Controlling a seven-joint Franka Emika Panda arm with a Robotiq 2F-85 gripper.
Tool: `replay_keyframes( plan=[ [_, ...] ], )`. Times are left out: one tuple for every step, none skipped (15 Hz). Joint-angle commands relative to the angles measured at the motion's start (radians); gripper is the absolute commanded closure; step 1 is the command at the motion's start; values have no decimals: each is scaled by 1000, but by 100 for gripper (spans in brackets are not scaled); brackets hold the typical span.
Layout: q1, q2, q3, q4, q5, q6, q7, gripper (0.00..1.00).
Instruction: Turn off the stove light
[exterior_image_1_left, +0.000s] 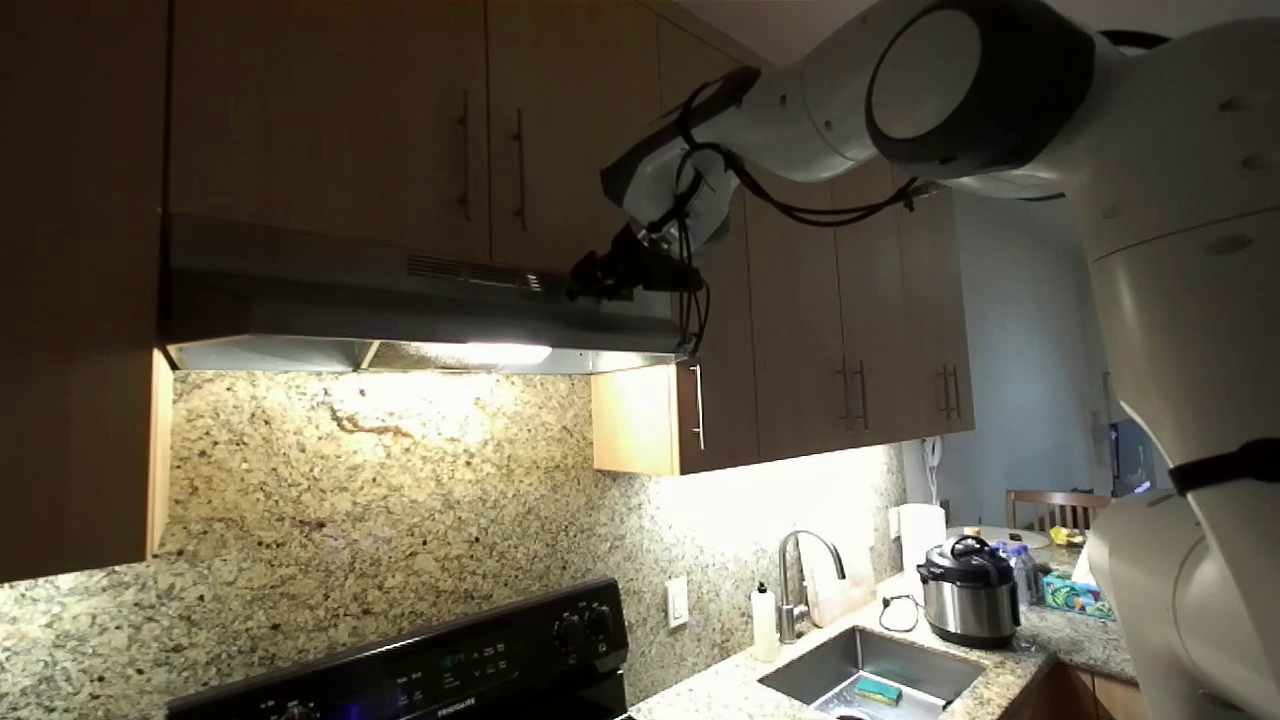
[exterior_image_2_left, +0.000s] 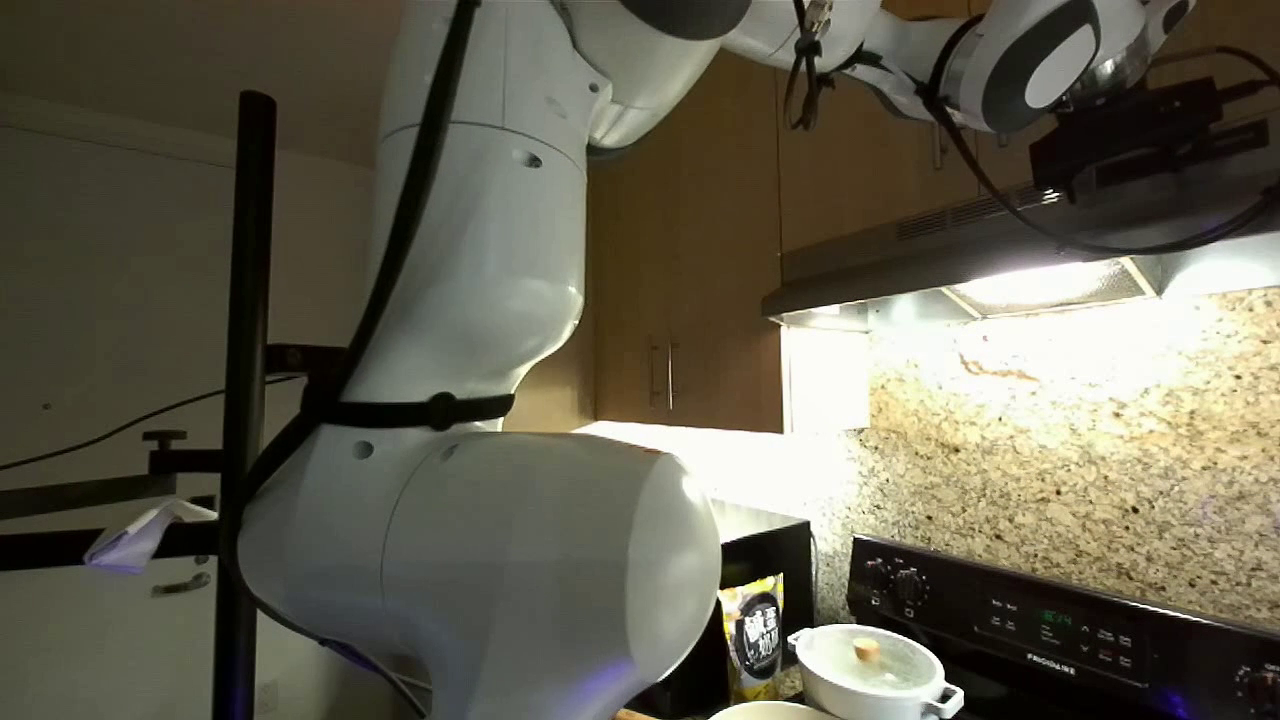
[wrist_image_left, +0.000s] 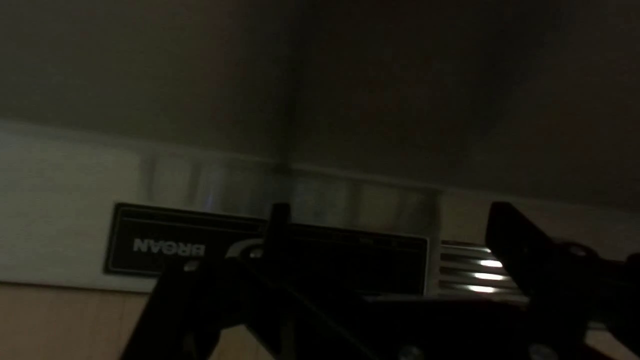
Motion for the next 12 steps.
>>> replay_keyframes(
  plan=[
    [-37,63,-6,82,76,-53,-67,0],
    [-45,74,-5,96,85,-59,-68,0],
    [-54,84,-6,108,88,-68,-62,0],
    [-60,91,-7,116,90,-76,-59,0],
    [-66,97,-7,124,91,-84,-57,0],
    [-72,102,-6,132,93,-91,-57,0],
    [-75,103,-4,137,95,-93,-59,0],
    [-78,106,-4,142,92,-94,-59,0],
    [-248,76,197,135,19,-72,-22,0],
    [-283,76,237,139,12,-71,-24,0],
    [-355,73,316,145,-1,-67,-23,0],
    [-425,74,390,156,-13,-65,-20,0]
  ],
)
